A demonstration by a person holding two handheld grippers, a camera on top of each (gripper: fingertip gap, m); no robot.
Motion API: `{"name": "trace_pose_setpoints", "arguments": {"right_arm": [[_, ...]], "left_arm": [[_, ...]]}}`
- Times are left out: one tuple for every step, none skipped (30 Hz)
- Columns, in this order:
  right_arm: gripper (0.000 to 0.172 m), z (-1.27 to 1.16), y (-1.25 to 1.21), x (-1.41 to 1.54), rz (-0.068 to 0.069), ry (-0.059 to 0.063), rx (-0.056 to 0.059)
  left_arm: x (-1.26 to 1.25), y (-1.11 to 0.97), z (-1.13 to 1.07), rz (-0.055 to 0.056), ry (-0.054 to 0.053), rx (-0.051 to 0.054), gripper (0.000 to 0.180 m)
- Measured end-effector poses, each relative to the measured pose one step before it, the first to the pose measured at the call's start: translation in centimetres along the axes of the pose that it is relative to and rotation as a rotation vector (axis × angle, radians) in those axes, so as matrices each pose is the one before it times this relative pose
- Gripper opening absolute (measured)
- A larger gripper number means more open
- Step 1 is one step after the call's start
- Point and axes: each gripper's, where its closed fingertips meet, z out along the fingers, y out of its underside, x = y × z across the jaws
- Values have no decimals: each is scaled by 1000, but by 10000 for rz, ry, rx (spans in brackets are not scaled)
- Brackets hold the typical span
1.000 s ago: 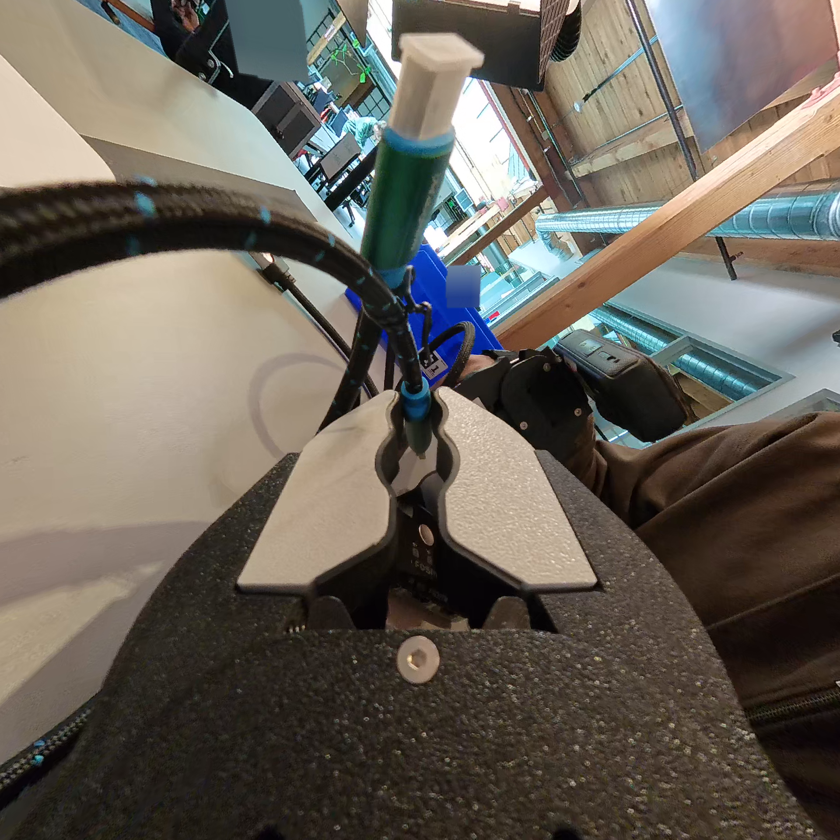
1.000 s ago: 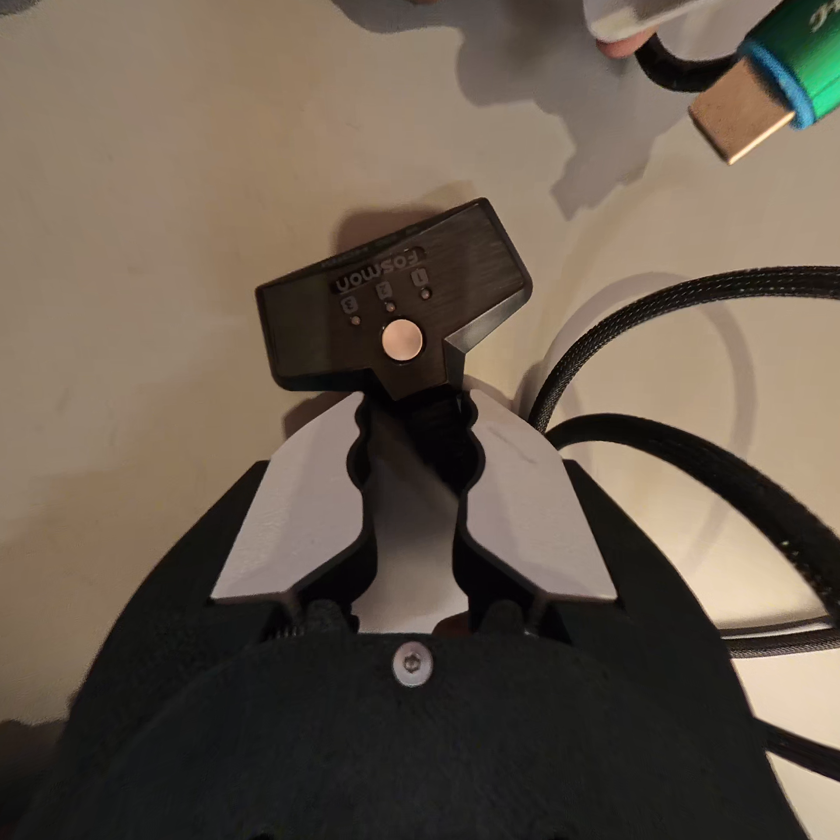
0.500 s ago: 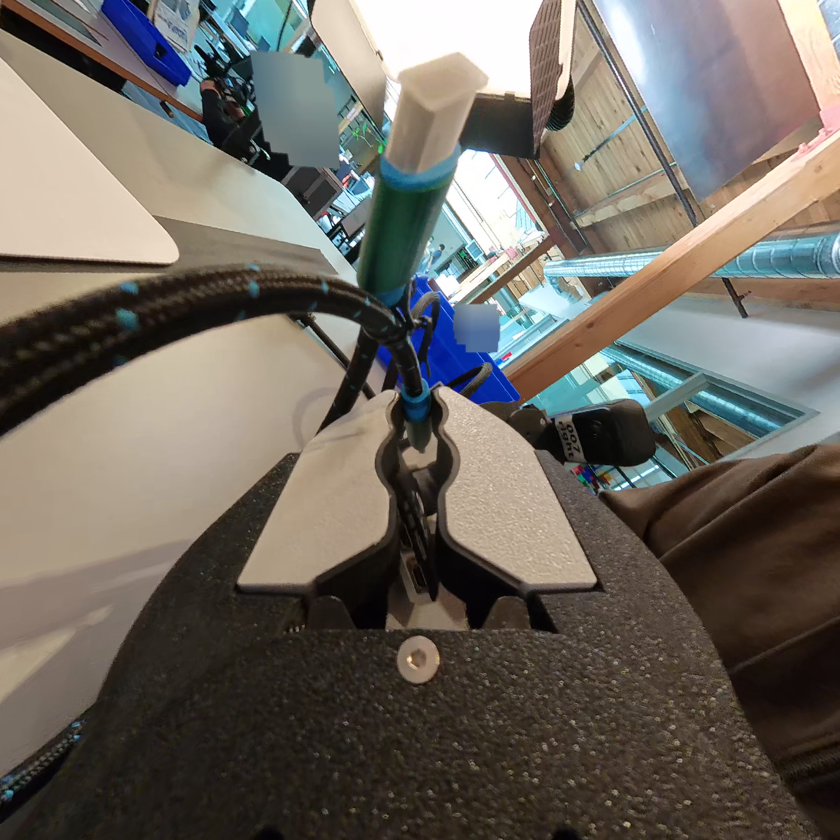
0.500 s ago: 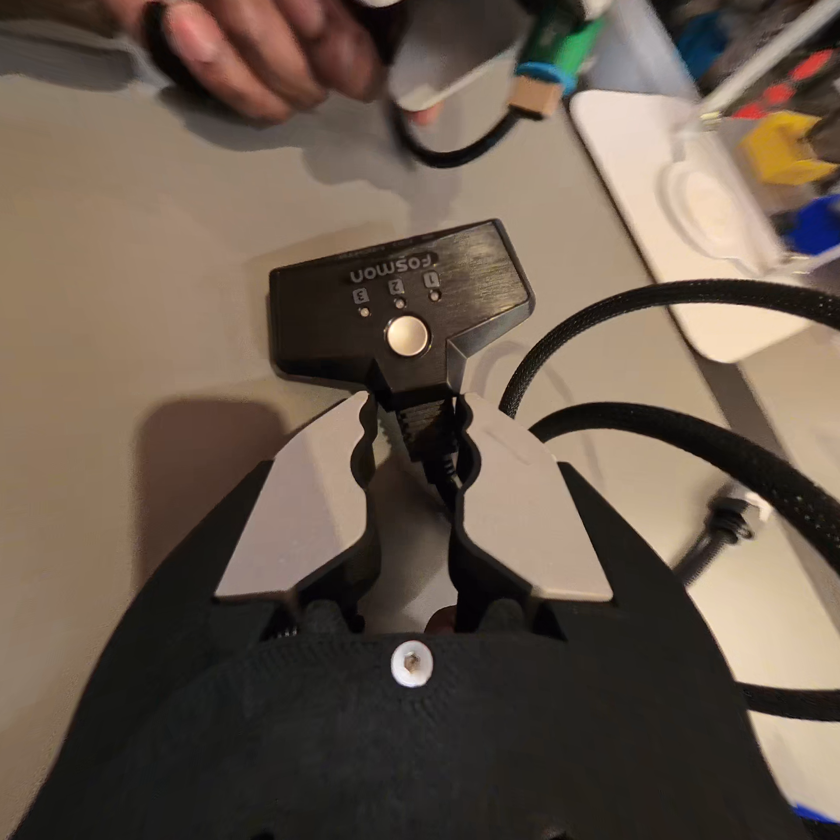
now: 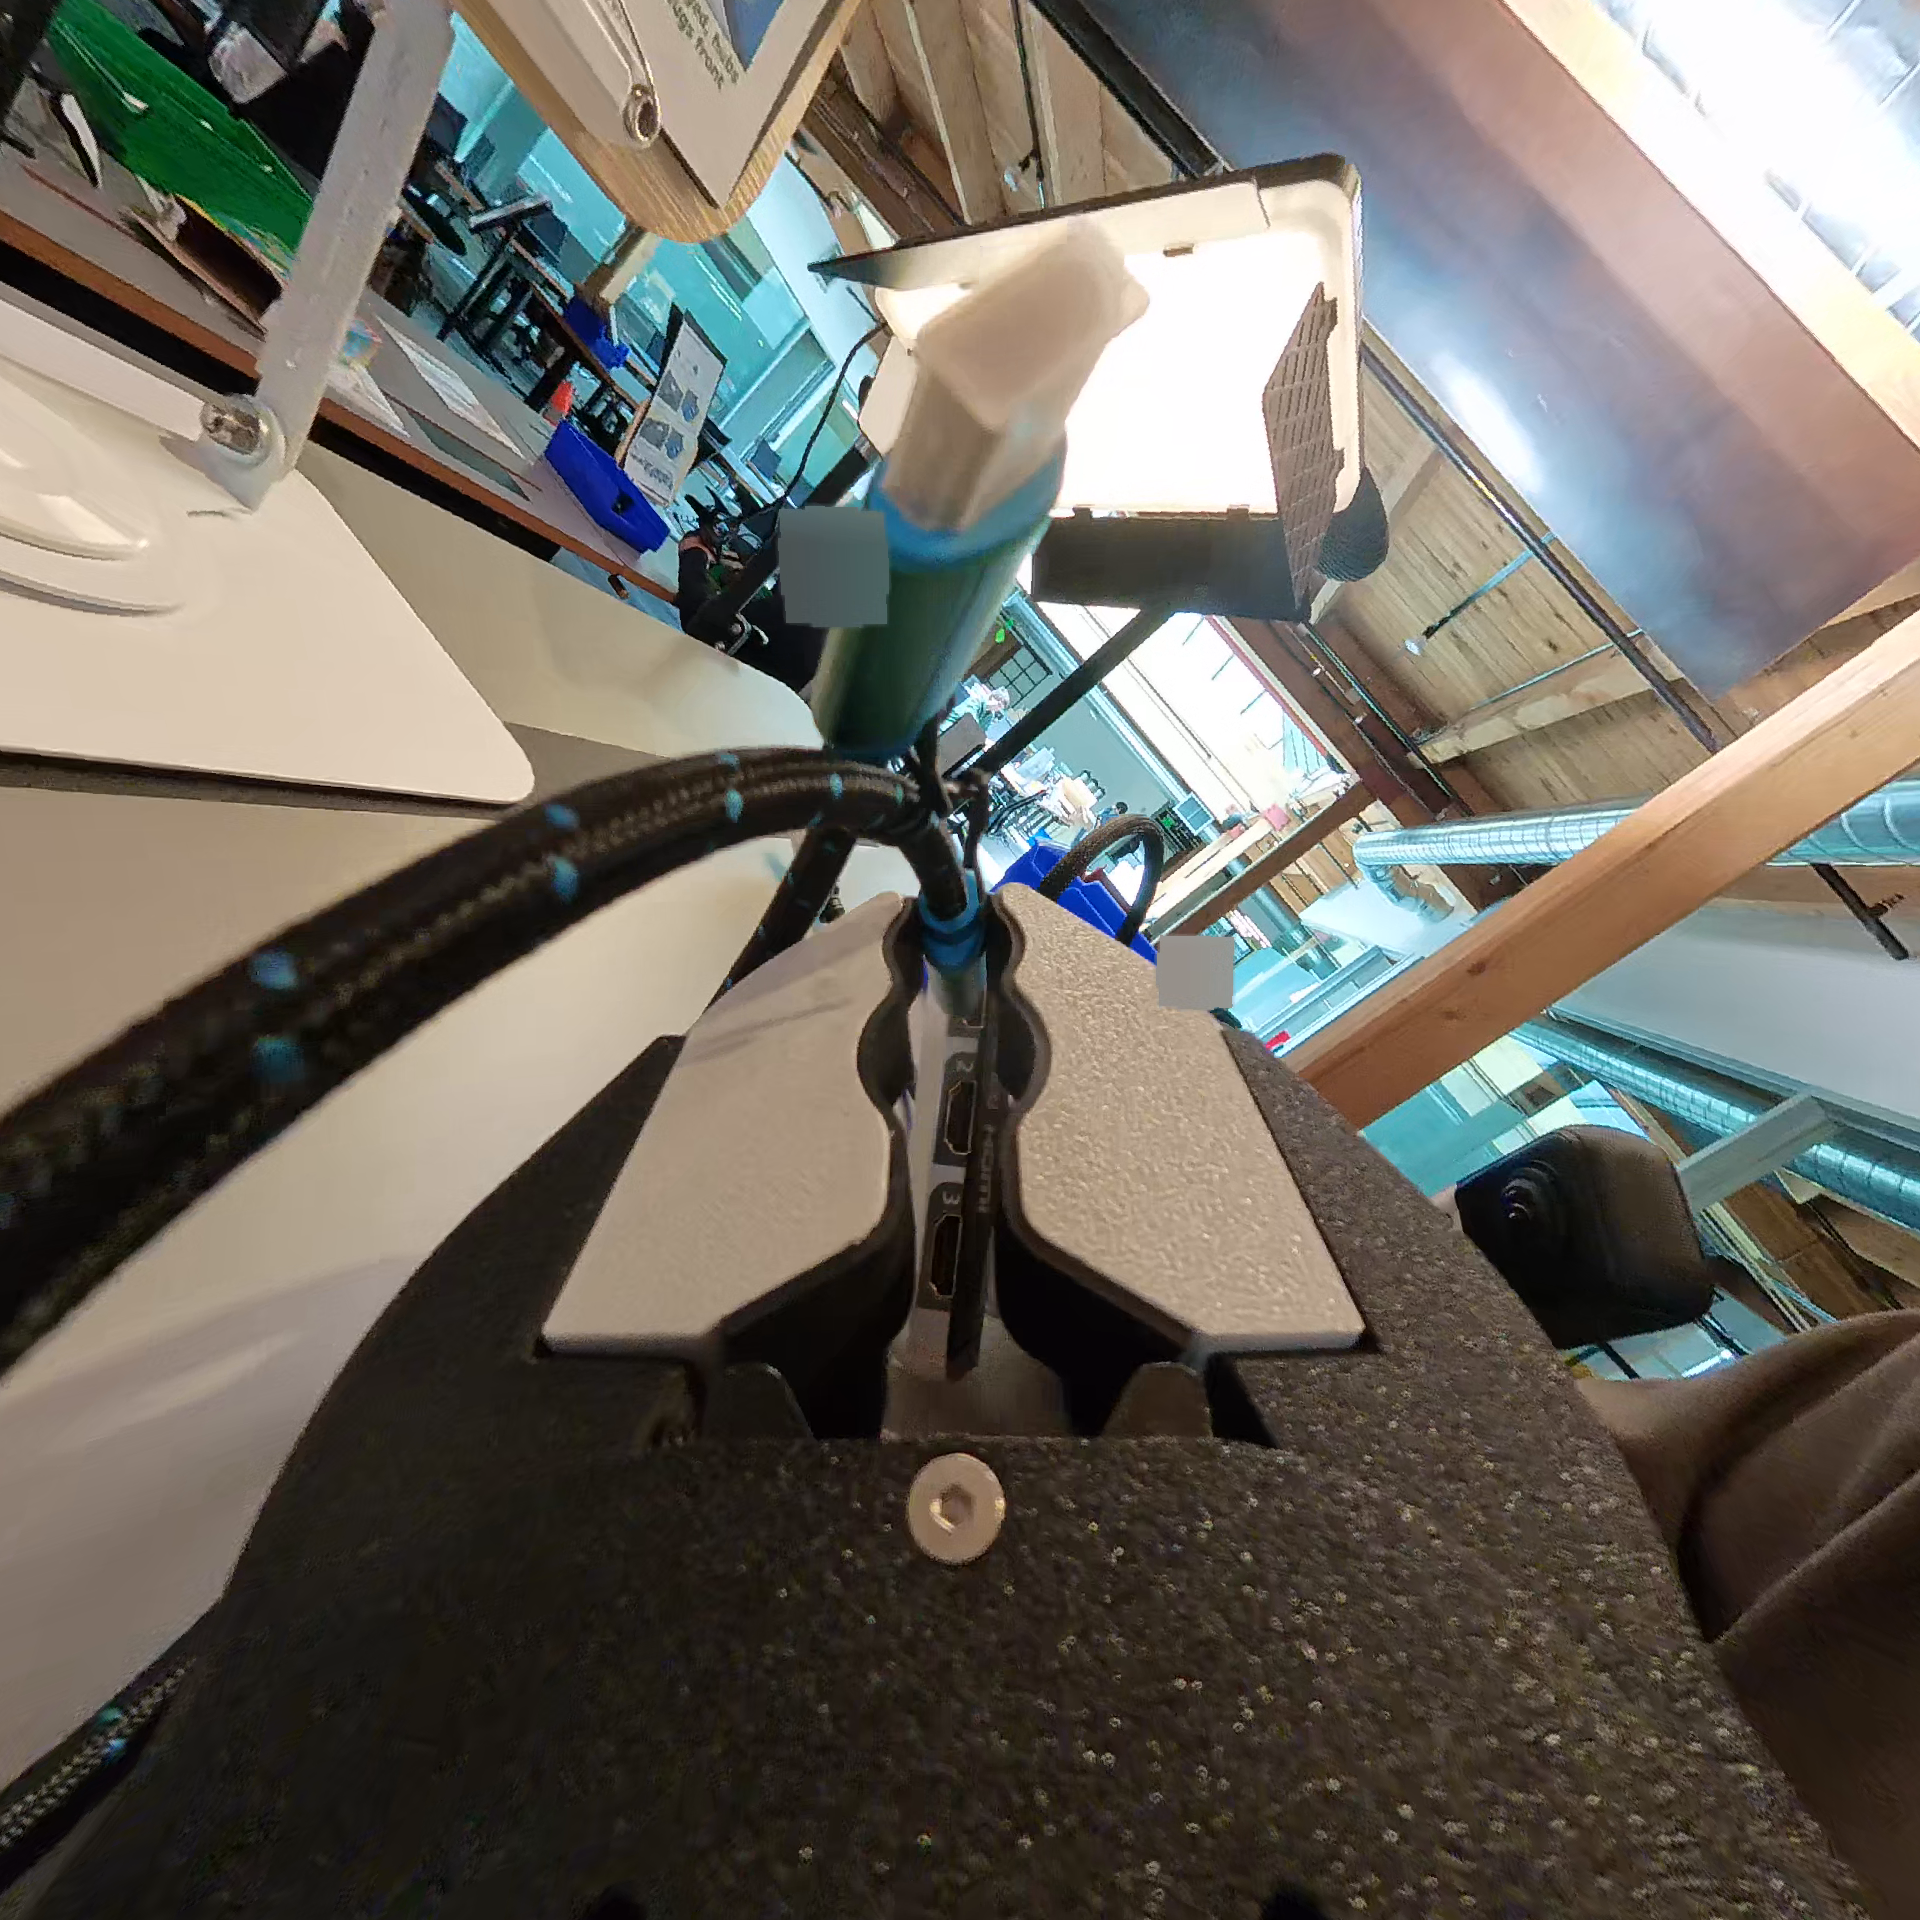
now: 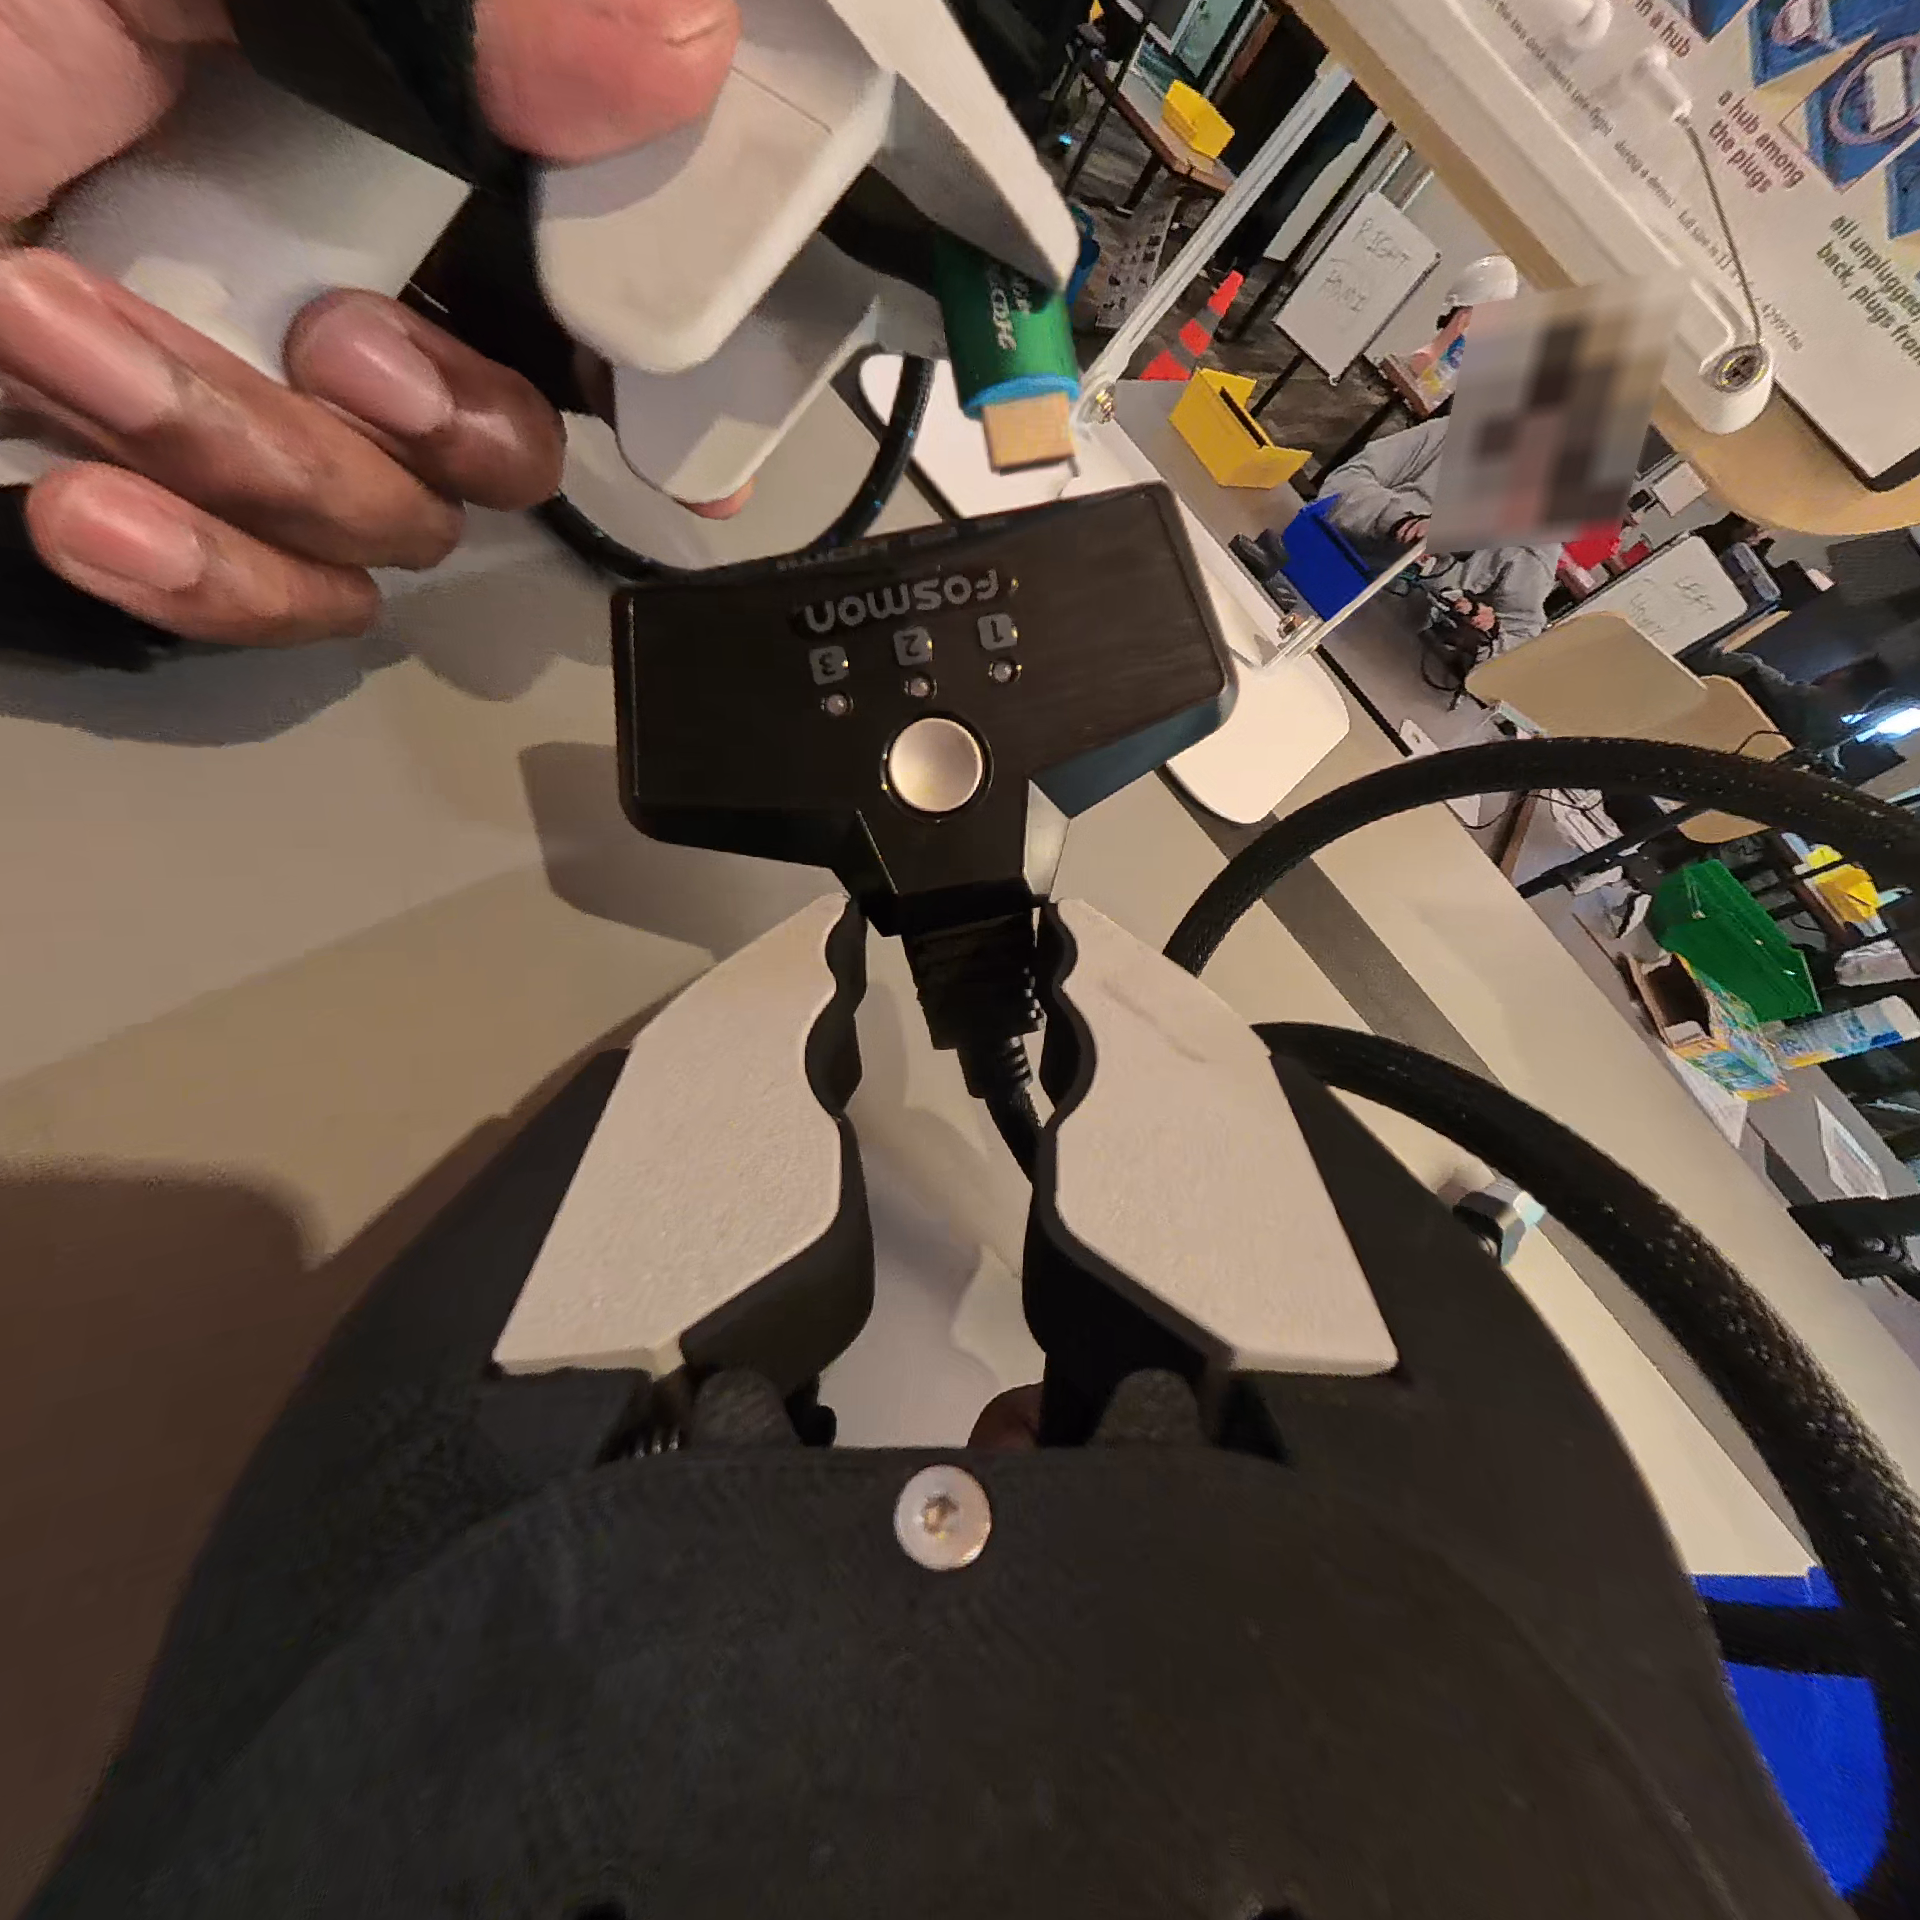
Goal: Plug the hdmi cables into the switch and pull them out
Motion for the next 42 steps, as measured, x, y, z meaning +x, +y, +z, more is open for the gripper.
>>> {"name": "trace_pose_setpoints", "arguments": {"right_arm": [[31, -10, -43, 42, 7, 33, 26], [31, -23, -45, 59, 31, 23, 40], [31, -24, -12, 30, 29, -1, 20], [31, -1, -3, 39, 18, 14, 0], [31, -6, -7, 19, 3, 11, 15], [31, 0, -25, -48, -17, -27, 10], [31, 3, 4, -72, -42, -26, 2], [31, 8, -27, -48, -78, 5, 17], [31, -1, -26, -59, -96, 1, 22], [31, 8, -2, -64, -82, -14, 8], [31, 16, -2, -32, -46, 8, -4], [30, 4, 1, -10, -30, 21, -3], [30, 2, 3, -15, -24, 11, -11], [30, 4, 23, 13, -23, 10, -11], [30, 7, 28, 19, -18, 4, -5], [30, 10, 37, 27, -4, 0, -13], [30, 3, 31, 40, 12, -3, -10], [30, 0, -6, 40, 27, 1, 7], [30, -6, -7, -3, 13, -9, 9], [30, 4, 24, 6, -23, 4, -12], [30, 9, 17, -6, -49, 8, -5], [30, -9, 16, -21, -58, -13, 11], [30, -3, 16, 3, -65, -13, 21], [30, -7, 23, 16, -69, 9, 15], [29, 3, 23, 12, -92, 20, 11], [29, -5, 24, -16, -116, 17, 10], [29, 7, 31, -60, -138, -2, 10], [29, 4, 33, -64, -163, -10, 12], [29, 9, 36, -67, -162, -20, 13], [29, 22, 39, -86, -162, -33, 15], [29, 12, 14, -78, -166, -29, 15], [28, 8, 11, -48, -154, -2, -11], [29, 11, -6, -31, -130, 1, -14], [29, 0, 0, -26, -99, -13, -17], [29, 9, 26, -35, -79, -21, -19], [29, 2, 36, -46, -71, -29, -21], [29, -6, 49, -50, -66, -34, -26], [28, -3, 47, -54, -57, -24, -36], [28, -4, 17, -61, -55, -3, -23], [28, -7, -6, -70, -48, -16, -16], [28, 5, 19, -76, -41, -34, -26], [27, 31, 62, -36, -19, -17, -38]], "left_arm": [[182, 212, 222, 18, 44, -15, 11], [125, 203, 186, 47, -1, -39, 11], [106, 169, 144, 72, -5, -42, 11], [63, 28, 63, 71, -24, 28, 11], [67, -28, -1, 56, 6, 11, 11], [31, -8, -24, 55, 12, -19, 11], [-18, 3, -38, 30, 2, -27, 11], [-22, -10, -40, -8, 19, -26, 11], [2, -11, -55, -31, 44, -17, 11], [11, -13, -63, -13, 40, -27, 11], [23, 22, -56, 36, 20, -58, 11], [29, 15, -26, 81, -5, -57, 11], [72, 8, 5, 112, -5, -52, 11], [99, 29, 9, 125, 9, -74, 11], [56, 49, -5, 142, -14, -92, 11], [35, 72, -5, 143, -15, -123, 11], [21, 88, -19, 134, -12, -123, 11], [52, 59, -5, 122, 0, -88, 11], [60, 126, 46, 101, 0, -100, 11], [17, 28, 52, 66, -37, -13, 11], [18, 0, 34, 27, -23, -4, 11], [-25, 20, 9, 36, -31, -17, 11], [-12, 24, -14, 26, -6, -48, 11], [32, 40, -8, 31, 17, -67, 11], [56, 68, -18, 25, 53, -96, 15], [54, 50, -45, 43, 47, -111, 12], [37, 91, -57, 73, 21, -137, 12], [50, 101, -74, 66, 40, -157, 13], [31, 123, -79, 51, 44, -176, 13], [-3, 142, -87, 18, 50, -172, 13], [76, 186, -64, -27, 122, -194, 13], [70, 89, -53, -50, 112, -97, 11], [13, 53, -57, 3, 39, -53, 11], [-7, 38, -23, 35, -8, -41, 12], [11, 48, 16, 59, -23, -36, 12], [-39, 73, 27, 58, -61, -46, 12], [-75, 117, 47, 65, -83, -74, 12], [-72, 169, 64, 94, -91, -106, 12], [-30, 76, 53, 51, -65, -67, 12], [60, 141, 82, 23, 14, -91, 12], [62, 108, 64, 14, 18, -61, 13], [-17, 41, 59, 4, -40, -14, 13]]}}
